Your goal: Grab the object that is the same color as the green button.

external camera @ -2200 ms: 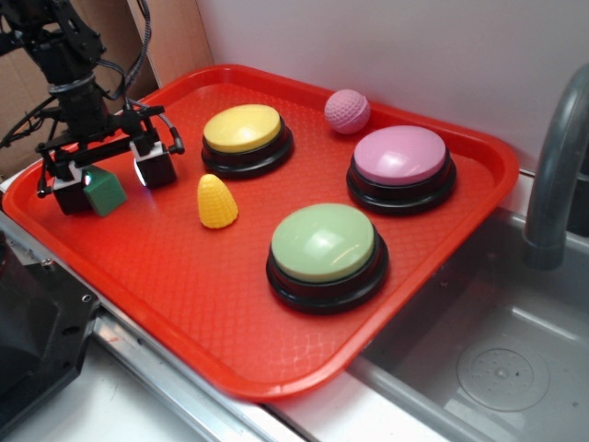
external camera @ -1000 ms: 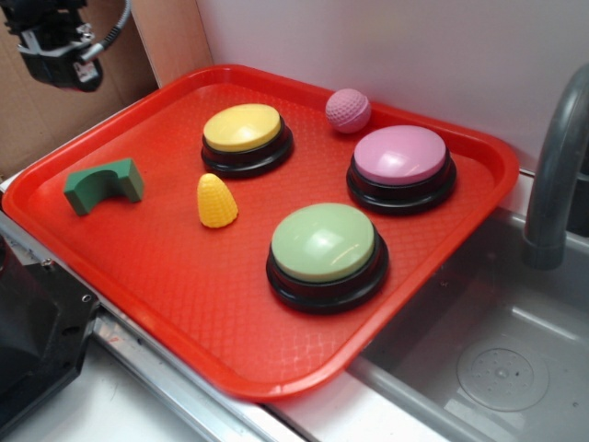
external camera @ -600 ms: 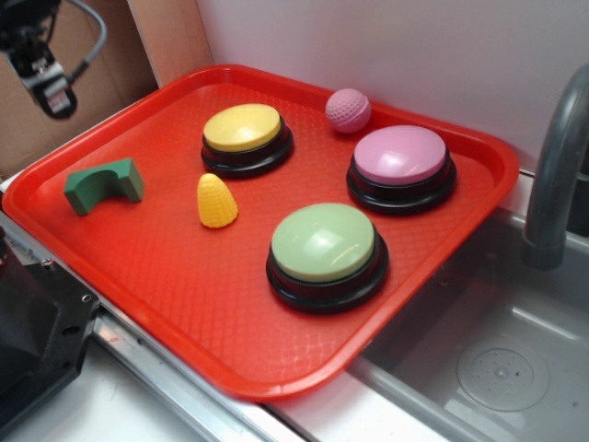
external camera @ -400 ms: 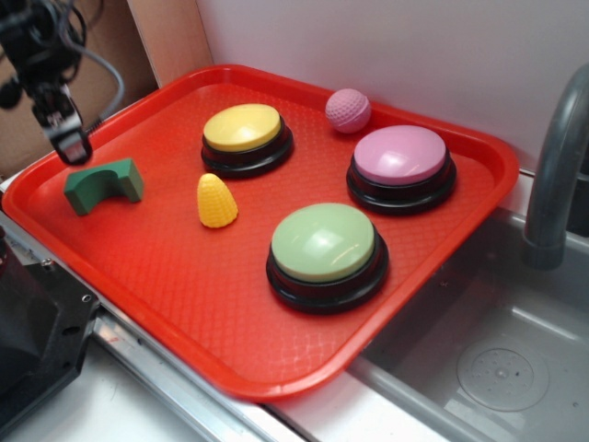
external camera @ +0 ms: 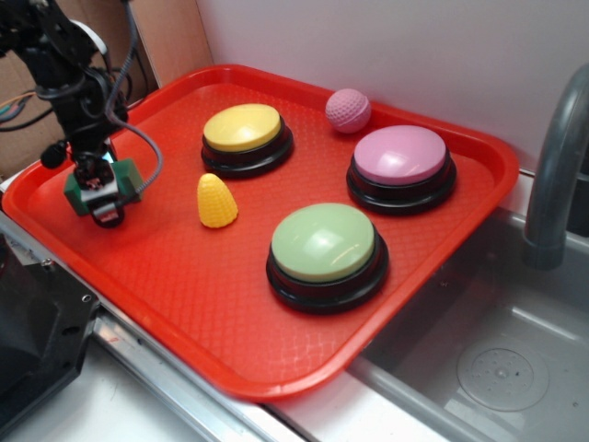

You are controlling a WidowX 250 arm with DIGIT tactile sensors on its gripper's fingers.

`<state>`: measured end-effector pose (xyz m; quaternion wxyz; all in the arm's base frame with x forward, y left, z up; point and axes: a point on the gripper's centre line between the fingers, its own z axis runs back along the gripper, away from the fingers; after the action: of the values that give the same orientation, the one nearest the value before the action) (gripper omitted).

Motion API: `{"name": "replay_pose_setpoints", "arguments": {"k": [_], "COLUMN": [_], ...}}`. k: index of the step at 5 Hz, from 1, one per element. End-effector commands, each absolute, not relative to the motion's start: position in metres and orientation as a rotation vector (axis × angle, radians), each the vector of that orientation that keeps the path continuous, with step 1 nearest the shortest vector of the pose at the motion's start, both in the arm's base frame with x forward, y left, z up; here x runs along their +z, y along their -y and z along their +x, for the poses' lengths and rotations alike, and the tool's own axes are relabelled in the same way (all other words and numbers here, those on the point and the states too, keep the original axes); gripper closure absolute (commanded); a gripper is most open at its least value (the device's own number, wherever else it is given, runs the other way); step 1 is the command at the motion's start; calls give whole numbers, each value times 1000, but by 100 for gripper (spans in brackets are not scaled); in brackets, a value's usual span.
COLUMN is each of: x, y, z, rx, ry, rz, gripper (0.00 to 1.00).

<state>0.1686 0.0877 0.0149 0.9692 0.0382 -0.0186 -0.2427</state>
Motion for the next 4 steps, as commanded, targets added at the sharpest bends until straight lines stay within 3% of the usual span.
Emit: {"name": "replay_pose_setpoints", "arguments": {"k": [1,4], "x": [19,26], "y": [-101,-100], "z": [168,167], "rx": [-487,-421], "ry": [83,38], "rz": [34,22], "gripper": [100,100]}}
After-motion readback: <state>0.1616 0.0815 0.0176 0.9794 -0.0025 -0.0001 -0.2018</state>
